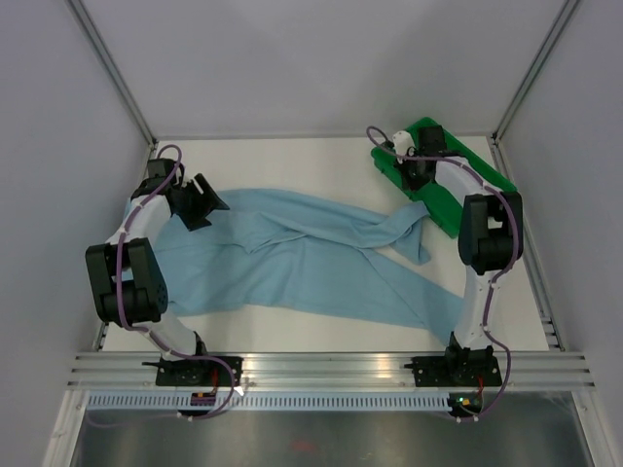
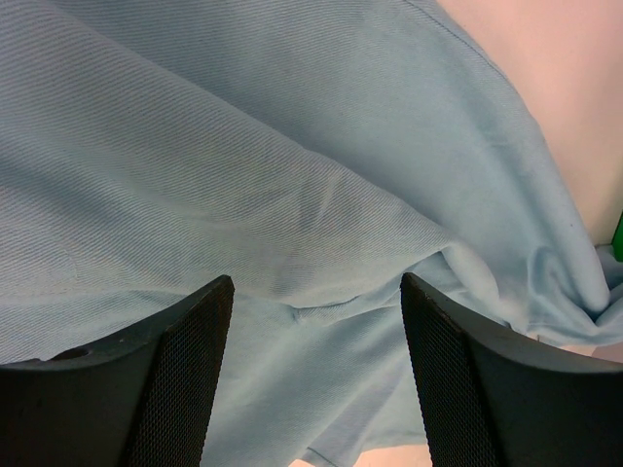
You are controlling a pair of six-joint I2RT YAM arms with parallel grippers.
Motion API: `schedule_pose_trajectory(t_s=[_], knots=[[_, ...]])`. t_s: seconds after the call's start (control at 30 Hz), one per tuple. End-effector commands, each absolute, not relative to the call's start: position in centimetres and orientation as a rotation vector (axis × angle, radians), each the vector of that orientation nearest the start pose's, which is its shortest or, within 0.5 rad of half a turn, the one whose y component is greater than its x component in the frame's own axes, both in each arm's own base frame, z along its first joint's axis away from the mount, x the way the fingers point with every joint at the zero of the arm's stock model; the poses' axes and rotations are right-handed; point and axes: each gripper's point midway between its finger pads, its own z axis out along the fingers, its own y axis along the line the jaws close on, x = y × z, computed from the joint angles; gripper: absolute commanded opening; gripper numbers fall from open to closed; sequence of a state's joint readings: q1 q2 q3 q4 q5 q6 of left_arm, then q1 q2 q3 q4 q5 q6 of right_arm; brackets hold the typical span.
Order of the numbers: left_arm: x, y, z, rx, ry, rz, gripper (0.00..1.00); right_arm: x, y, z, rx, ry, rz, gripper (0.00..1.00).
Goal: Fold and stack the trousers
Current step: Flatten the trousers out
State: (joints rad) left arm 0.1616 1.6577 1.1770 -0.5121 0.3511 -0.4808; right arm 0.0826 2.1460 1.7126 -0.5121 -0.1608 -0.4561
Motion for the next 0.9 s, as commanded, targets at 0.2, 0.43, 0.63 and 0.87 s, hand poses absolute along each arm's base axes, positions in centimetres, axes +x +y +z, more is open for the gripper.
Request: schedule_pose_trajectory(t_s=[0.2,0.43,0.63,0.87], knots=[[39.6,-2.1,11.5,-0.618,2.459,-0.618,0.75,48.2,5.3,8.1,-1.537,1.987,-0.031,0.0],[39.5,-1.9,11.8,-0.626,2.468,-0.604,0.75,50.4,1.2,8.0,-1.735,1.786,-0.067,0.0],[39.8,-1.4,12.4,-0.653,2.468,-0.564,0.75,52.4,-1.7,6.7,-1.779,1.762,-0.097,0.0],[39.7,-1.1,12.3,-0.688,2.48,-0.54,0.75,54.7,-3.0,7.9,-1.813,1.57,-0.143,0.11]])
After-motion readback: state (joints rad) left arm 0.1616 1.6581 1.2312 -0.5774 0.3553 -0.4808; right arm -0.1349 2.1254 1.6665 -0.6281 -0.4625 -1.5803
